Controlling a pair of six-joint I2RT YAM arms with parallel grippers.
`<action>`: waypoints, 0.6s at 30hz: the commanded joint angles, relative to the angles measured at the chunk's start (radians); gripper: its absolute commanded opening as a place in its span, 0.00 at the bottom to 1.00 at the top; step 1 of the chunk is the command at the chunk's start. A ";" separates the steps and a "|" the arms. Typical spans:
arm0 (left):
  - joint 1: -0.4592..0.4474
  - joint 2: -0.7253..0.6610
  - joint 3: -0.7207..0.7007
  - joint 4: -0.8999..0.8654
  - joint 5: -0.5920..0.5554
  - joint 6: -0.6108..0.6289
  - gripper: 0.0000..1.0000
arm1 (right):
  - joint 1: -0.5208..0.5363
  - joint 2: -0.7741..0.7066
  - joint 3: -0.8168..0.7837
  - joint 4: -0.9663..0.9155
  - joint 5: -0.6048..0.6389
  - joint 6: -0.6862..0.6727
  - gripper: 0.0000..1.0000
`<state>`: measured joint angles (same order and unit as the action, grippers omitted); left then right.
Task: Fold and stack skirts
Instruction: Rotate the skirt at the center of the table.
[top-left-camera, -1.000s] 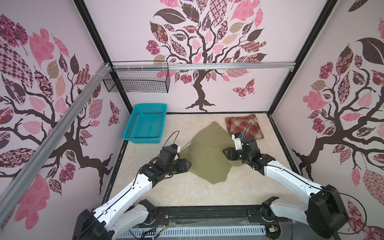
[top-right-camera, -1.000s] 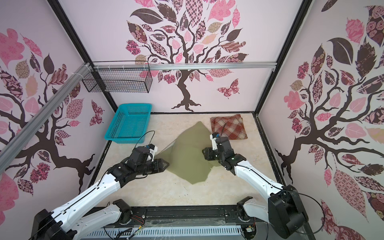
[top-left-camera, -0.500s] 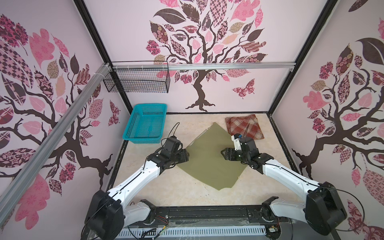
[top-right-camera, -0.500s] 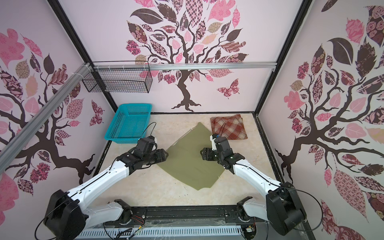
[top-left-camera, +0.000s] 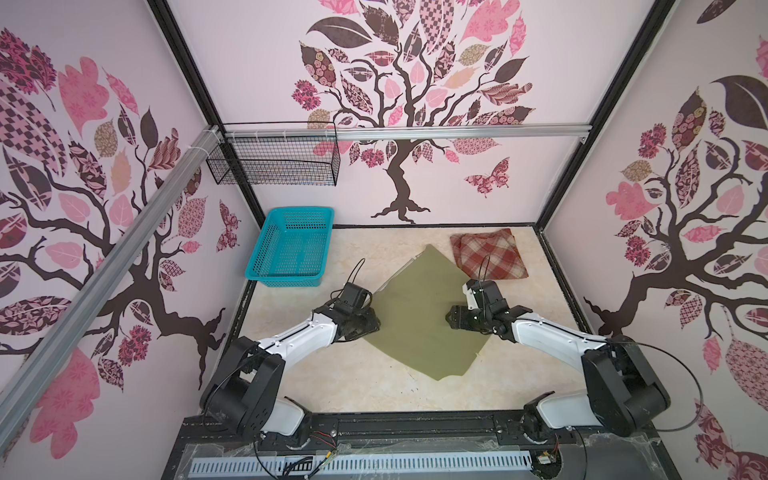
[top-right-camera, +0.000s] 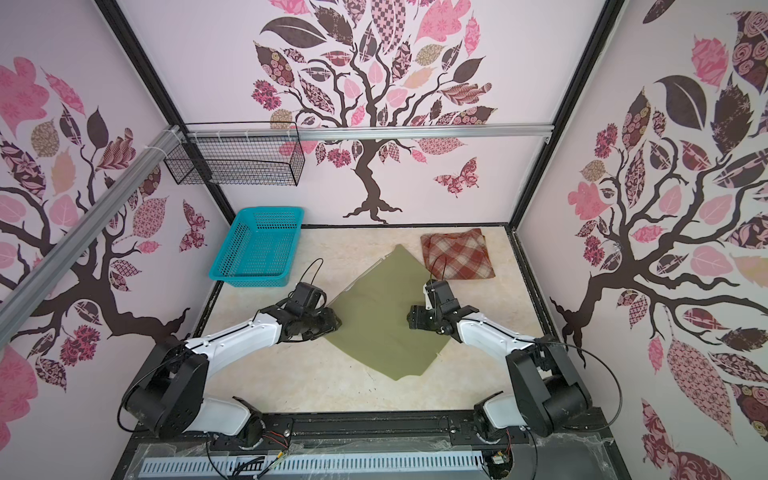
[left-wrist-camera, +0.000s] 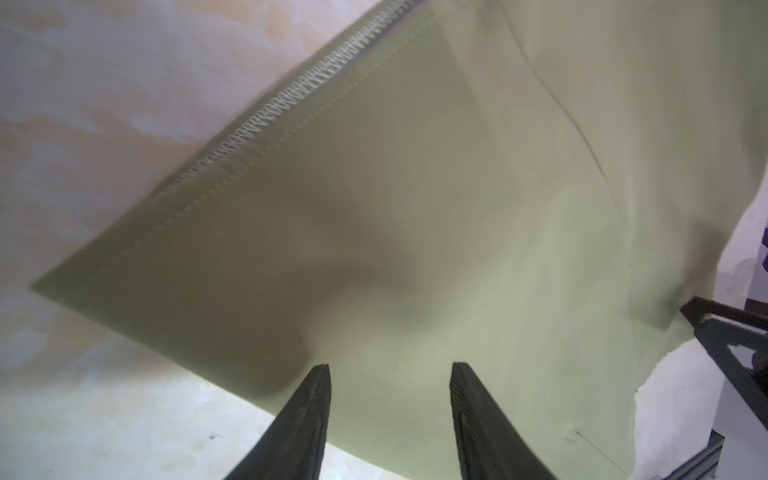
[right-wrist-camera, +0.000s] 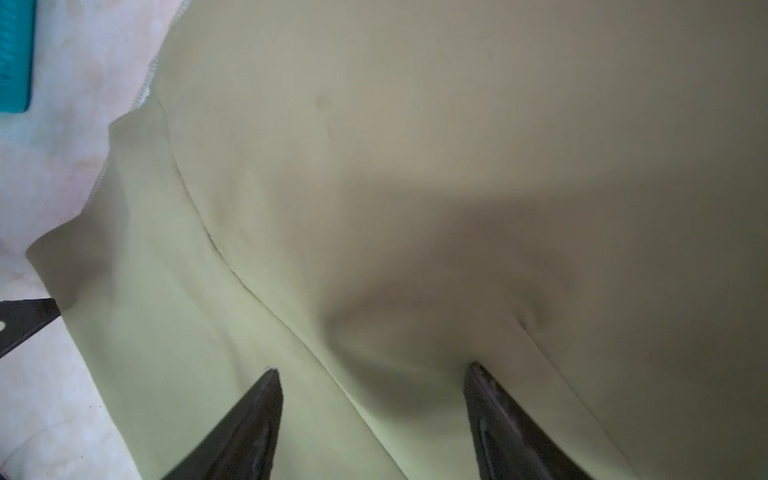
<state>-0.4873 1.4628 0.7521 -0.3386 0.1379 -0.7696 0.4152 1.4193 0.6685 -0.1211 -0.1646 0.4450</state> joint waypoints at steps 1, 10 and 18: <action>0.038 0.035 -0.031 0.035 -0.024 -0.001 0.51 | 0.000 0.047 -0.035 0.019 -0.041 0.021 0.69; 0.113 0.170 0.012 0.080 -0.063 0.033 0.51 | 0.066 0.078 -0.097 0.107 -0.067 0.127 0.65; 0.255 0.286 0.090 0.155 -0.049 0.036 0.50 | 0.171 0.116 -0.045 0.138 -0.032 0.203 0.65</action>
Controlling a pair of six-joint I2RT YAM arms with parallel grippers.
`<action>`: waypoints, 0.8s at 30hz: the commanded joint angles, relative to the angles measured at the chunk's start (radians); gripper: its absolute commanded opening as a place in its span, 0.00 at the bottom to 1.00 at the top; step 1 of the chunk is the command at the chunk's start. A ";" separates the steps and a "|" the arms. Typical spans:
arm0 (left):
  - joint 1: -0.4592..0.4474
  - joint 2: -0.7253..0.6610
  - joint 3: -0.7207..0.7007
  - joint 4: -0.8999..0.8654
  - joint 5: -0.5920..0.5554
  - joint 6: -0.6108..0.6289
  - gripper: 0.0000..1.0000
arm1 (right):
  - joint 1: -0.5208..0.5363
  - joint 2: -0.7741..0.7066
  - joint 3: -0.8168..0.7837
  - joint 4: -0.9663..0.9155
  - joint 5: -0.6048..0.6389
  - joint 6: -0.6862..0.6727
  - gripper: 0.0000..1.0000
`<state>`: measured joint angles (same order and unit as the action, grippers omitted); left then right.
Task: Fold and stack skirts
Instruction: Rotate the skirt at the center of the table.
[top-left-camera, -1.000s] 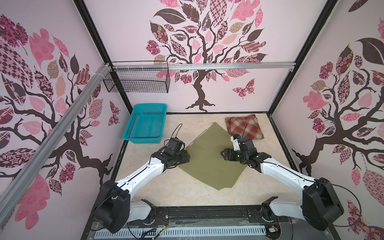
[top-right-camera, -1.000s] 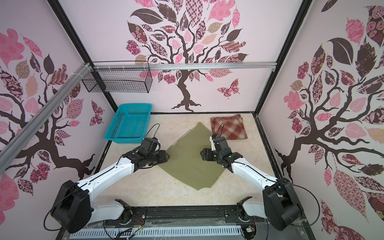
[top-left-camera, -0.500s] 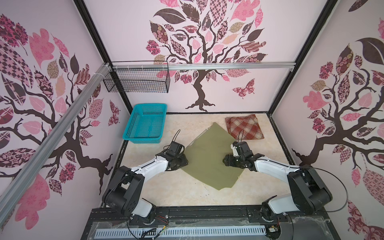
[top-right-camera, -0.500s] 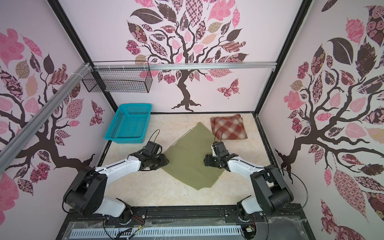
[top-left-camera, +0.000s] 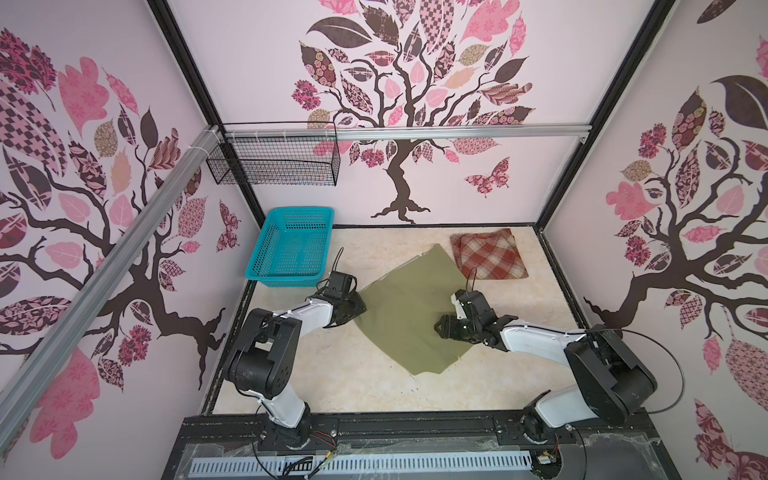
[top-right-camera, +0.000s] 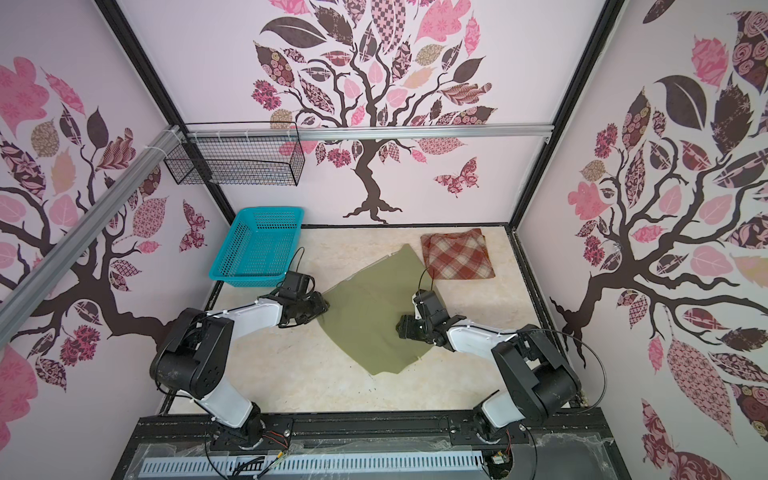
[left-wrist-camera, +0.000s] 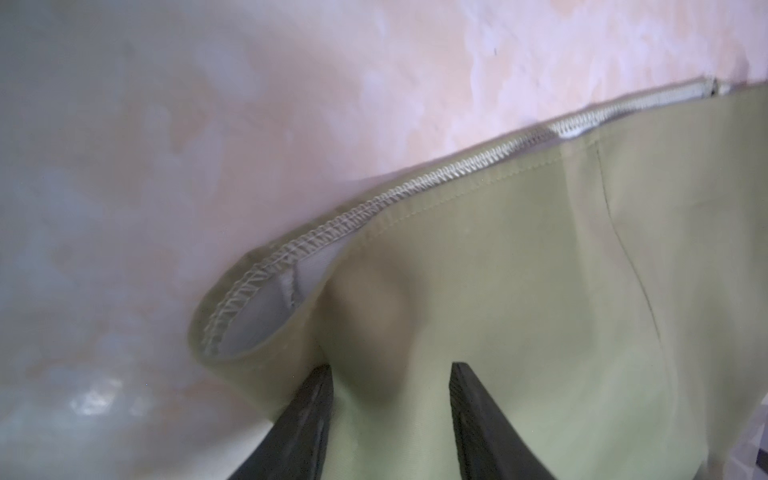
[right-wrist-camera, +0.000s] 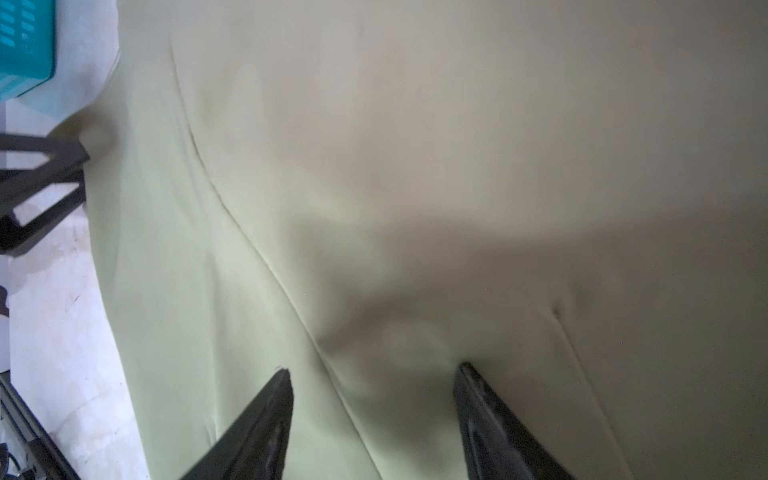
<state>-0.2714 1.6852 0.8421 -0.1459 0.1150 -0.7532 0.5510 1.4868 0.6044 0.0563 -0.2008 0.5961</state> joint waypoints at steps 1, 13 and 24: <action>0.052 0.069 0.014 -0.027 -0.031 0.025 0.50 | 0.051 0.060 0.032 -0.030 0.005 0.063 0.65; 0.027 -0.222 0.111 -0.105 0.010 0.127 0.46 | 0.119 0.194 0.289 0.052 -0.106 0.057 0.65; -0.210 -0.651 -0.160 -0.405 0.048 -0.040 0.54 | -0.075 -0.119 0.087 -0.076 -0.161 0.005 0.71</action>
<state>-0.4614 1.0836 0.7723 -0.4244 0.1368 -0.7155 0.5060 1.4494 0.7242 0.0635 -0.3611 0.6380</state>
